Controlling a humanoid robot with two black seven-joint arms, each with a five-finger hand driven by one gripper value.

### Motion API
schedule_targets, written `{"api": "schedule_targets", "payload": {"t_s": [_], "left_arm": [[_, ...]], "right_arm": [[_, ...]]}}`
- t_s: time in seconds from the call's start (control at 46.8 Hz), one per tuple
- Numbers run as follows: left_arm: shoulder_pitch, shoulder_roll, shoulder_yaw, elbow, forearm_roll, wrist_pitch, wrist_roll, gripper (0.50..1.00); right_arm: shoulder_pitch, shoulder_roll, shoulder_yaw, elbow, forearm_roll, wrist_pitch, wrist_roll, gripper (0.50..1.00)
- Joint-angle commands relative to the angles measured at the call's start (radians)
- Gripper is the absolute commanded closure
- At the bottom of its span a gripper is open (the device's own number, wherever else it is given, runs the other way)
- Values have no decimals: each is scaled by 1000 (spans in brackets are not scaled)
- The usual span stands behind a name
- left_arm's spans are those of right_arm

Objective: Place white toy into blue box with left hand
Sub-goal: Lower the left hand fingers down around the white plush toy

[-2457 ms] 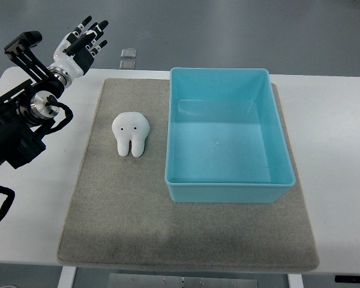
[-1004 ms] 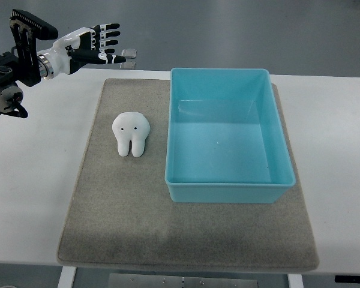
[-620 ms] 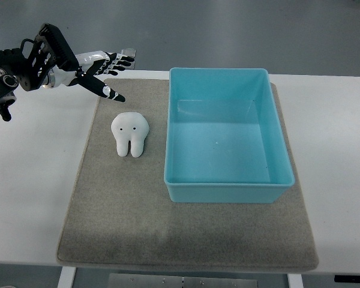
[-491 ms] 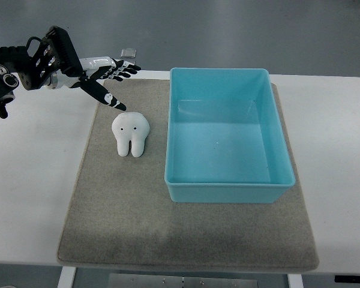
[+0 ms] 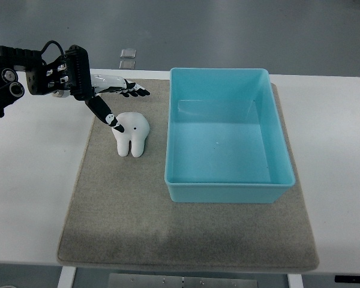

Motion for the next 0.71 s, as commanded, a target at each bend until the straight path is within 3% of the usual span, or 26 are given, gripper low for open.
{"api": "schedule_targets", "payload": {"t_s": [0.0,0.684], "left_arm": [[5,-6,0,-4,44,0,-1,516],[8,-14,0,2,99,8,-1,514]], "right_arm": [[0,0,0,0,0,0,0,564],[0,0,0,0,0,0,0,564]]}}
